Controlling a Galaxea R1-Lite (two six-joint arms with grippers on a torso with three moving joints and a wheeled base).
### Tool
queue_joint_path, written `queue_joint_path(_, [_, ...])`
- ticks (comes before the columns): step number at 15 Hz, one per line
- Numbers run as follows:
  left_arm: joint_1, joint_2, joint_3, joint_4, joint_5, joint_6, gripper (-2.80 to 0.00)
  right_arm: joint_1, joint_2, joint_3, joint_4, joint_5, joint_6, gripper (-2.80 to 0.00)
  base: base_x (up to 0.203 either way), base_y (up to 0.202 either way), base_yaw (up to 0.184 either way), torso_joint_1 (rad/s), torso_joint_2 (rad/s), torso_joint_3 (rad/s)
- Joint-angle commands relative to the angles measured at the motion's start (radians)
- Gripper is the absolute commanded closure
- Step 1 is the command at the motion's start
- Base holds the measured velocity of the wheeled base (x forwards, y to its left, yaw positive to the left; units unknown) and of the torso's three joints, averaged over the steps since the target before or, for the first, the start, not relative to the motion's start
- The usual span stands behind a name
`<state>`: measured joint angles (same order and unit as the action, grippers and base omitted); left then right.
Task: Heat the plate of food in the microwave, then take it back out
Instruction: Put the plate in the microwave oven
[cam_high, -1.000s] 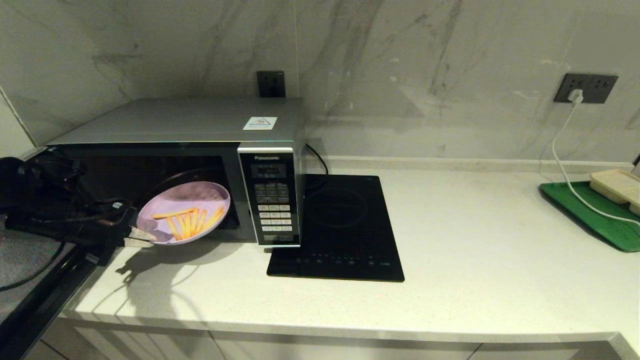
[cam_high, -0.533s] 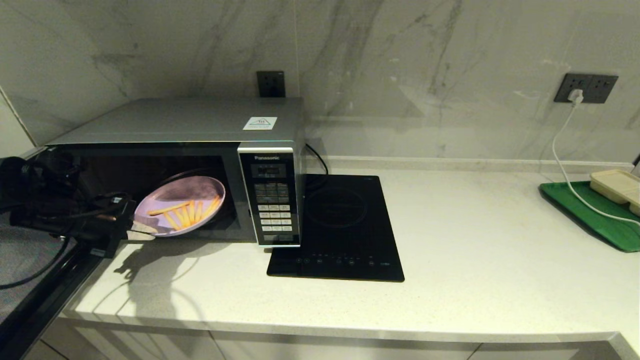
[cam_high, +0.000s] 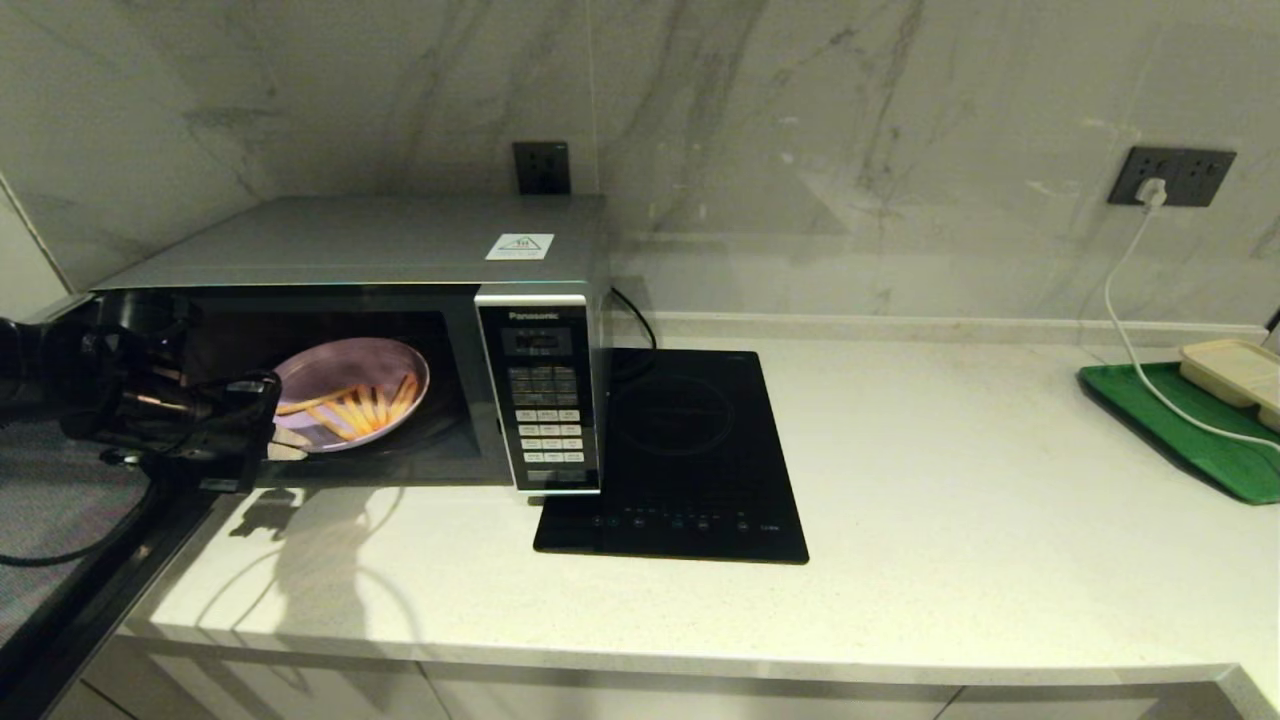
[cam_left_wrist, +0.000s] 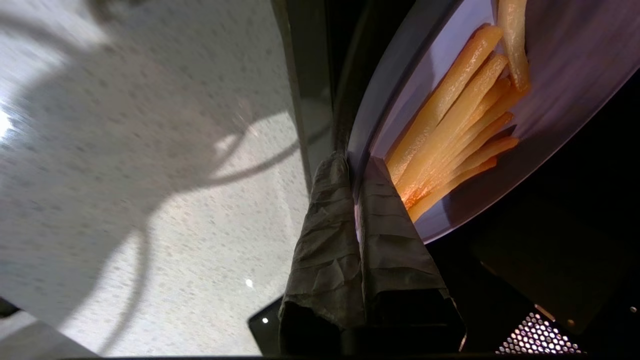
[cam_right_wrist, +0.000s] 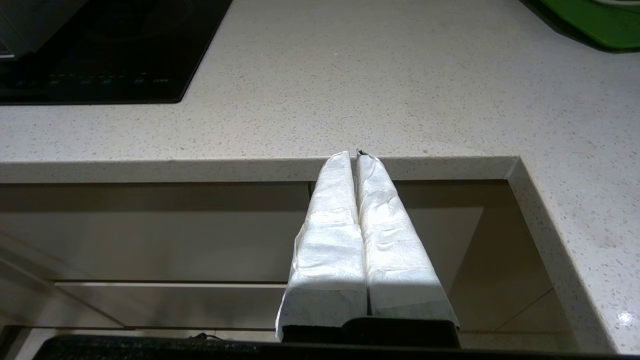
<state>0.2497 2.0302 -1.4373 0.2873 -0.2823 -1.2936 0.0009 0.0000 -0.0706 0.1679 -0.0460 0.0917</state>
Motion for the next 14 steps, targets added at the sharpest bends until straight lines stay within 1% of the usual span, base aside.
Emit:
queue_joint_path(1, [-0.029,0.024,-0.017,0.001,-0.001,-0.033,0.00,0.001,0.000,0.000,0.001,0.000,0.000,0.00,0.000,0.000,0.000,0.000,0.00,0.000])
queue_joint_path(4, [-0.065,0.028,-0.017,0.002,-0.006,-0.041,0.00,0.001,0.000,0.000,0.001,0.000,0.000,0.00,0.000,0.000,0.000,0.000,0.00,0.000])
queue_joint_path(6, [-0.074,0.033,-0.024,0.000,-0.013,-0.056,0.00,0.001,0.000,0.000,0.001,0.000,0.000,0.00,0.000,0.000,0.000,0.000,0.00,0.000])
queue_joint_path(7, [-0.076,0.036,-0.025,0.000,-0.023,-0.056,0.00,0.001,0.000,0.000,0.001,0.000,0.000,0.00,0.000,0.000,0.000,0.000,0.00,0.000])
queue_joint_path(9, [-0.078,0.039,-0.025,0.001,-0.065,-0.058,0.00,0.000,0.000,0.000,0.001,0.000,0.000,0.00,0.000,0.000,0.000,0.000,0.00,0.000])
queue_joint_path(14, [-0.075,0.041,-0.038,0.000,-0.067,-0.061,0.00,-0.001,0.000,0.000,0.001,0.000,0.000,0.00,0.000,0.000,0.000,0.000,0.00,0.000])
